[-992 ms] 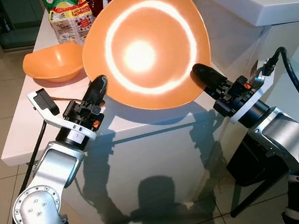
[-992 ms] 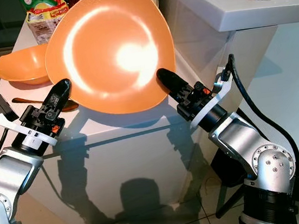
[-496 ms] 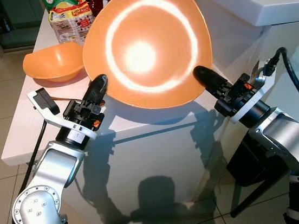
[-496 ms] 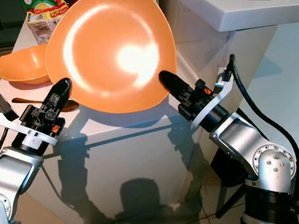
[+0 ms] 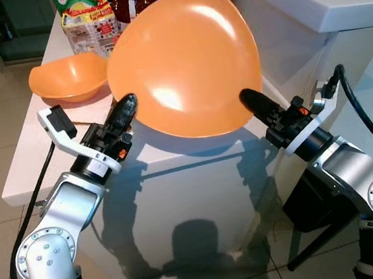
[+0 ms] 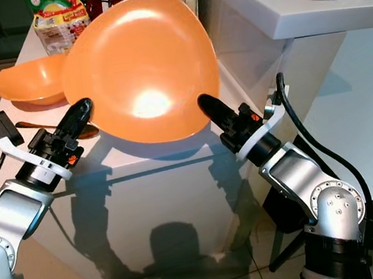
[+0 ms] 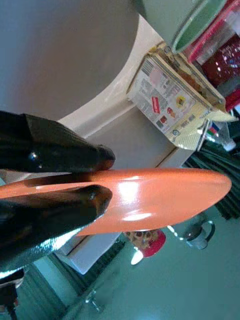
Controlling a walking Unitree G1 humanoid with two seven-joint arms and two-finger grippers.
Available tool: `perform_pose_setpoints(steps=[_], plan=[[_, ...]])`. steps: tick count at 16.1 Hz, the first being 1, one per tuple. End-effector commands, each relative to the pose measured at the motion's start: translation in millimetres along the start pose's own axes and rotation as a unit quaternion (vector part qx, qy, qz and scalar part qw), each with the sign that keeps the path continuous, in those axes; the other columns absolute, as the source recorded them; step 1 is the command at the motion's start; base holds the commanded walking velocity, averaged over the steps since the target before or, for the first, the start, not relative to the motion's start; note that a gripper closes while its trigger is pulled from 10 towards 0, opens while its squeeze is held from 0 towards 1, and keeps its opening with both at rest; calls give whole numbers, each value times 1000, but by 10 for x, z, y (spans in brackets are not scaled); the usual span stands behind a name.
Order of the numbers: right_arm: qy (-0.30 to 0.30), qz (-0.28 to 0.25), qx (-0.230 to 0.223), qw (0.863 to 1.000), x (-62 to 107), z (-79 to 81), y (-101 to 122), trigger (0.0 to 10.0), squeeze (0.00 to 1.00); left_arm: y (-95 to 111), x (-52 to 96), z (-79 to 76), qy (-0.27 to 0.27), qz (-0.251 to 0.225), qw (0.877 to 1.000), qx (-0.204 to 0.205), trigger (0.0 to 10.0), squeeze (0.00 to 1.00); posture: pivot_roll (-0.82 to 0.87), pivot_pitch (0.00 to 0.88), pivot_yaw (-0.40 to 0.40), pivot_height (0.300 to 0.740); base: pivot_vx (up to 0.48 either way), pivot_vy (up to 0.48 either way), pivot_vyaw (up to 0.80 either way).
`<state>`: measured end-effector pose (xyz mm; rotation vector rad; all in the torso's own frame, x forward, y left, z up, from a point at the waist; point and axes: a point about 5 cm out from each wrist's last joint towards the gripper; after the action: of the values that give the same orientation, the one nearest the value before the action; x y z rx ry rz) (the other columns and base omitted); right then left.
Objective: Setting the table
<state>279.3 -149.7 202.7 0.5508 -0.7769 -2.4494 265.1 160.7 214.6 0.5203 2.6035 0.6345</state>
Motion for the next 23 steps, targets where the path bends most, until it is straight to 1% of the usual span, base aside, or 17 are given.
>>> perform_pose_setpoints(steps=[1, 4, 6, 8, 10, 11, 12, 13, 15, 16, 17, 18, 19, 20, 21, 22, 23], plan=[[-7, -35, 21, 999, -48, 9, 148, 0, 0, -25, -6, -83, -17, 17, 999, -22, 10000, 1000, 75, 0, -28, 740, 0, 0, 0], [-13, -48, 29, 998, -98, -7, 201, 0, 0, -33, -3, -83, -18, 20, 999, -26, 10000, 1000, 83, 0, -23, 740, 0, 0, 0], [-21, -60, 29, 998, -121, -42, 232, 0, 0, -14, 29, -89, -21, 21, 999, -29, 10000, 1000, 86, 0, -23, 740, 0, 0, 0], [-21, -70, 20, 997, -136, -38, 262, 0, 0, -17, 41, -36, -6, 23, 999, -28, 10000, 1000, 80, 0, -22, 740, 0, 0, 0], [-19, -72, 19, 997, -142, -39, 270, 0, 0, -70, 37, 15, 10, 37, 999, -39, 10000, 1000, 84, 0, -27, 740, 0, 0, 0], [-18, -76, 10, 997, -124, -43, 265, 0, 0, -83, 53, 55, 32, 34, 998, -45, 10000, 1000, 91, 0, -28, 740, 0, 0, 0], [-18, -77, 7, 997, -116, -42, 264, 0, 0, -81, 69, 71, 39, 31, 998, -45, 10000, 1000, 89, 0, -27, 740, 0, 0, 0], [-19, -79, 5, 997, -102, -33, 266, 0, 0, -51, 107, 95, 50, 26, 997, -48, 10000, 0, 78, 0, -20, 740, 0, 0, 0], [-26, -75, 9, 997, -75, -24, 260, 0, 0, 90, 159, 154, 84, 1, 991, -101, 10000, 0, 70, 0, -19, 740, 0, 0, 0], [-36, -64, 18, 997, -21, -43, 227, 0, 0, 214, 199, 185, 118, -20, 978, -173, 10000, 0, 83, 0, -29, 740, 0, 0, 0], [-40, -60, 21, 997, 0, -48, 213, 0, 0, 254, 212, 186, 128, -26, 972, -197, 10000, 0, 83, 0, -29, 740, 0, 0, 0], [-42, -51, 38, 997, 37, -16, 192, 0, 0, 326, 248, 106, 126, -28, 958, -256, 10000, 0, 80, 0, -32, 740, 0, 0, 0], [-43, -49, 52, 997, 59, 34, 210, 0, 0, 346, 266, 14, 120, -29, 947, -296, 10000, 0, 77, 0, -30, 740, 0, 0, 0], [-49, -45, 61, 996, 86, 58, 228, 0, 0, 334, 271, -40, 120, -37, 938, -323, 10000, 0, 79, 0, -40, 740, 0, 0, 0], [-56, -32, 72, 995, 102, 82, 210, 0, 0, 313, 273, -61, 122, -35, 927, -353, 10000, 0, 72, 0, -39, 740, 0, 0, 0], [-58, -22, 82, 995, 107, 99, 186, 0, 0, 298, 278, -55, 127, -31, 922, -365, 10000, 0, 70, 0, -38, 740, 0, 0, 0], [-60, 6, 117, 991, 114, 145, 126, 0, 0, 246, 279, -43, 130, -15, 911, -390, 10000, 0, 75, 0, -41, 740, 0, 0, 0]])
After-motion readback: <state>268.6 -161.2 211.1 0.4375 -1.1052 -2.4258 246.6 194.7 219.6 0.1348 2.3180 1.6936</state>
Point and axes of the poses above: a point about 5 cm out from each wrist's last joint towards the gripper, its own x axis pointing back from the gripper into the wrist, its own y axis along the axis of the wrist's last joint, z = x × y, and after that the axes turned 12 degrees about x, right-handed
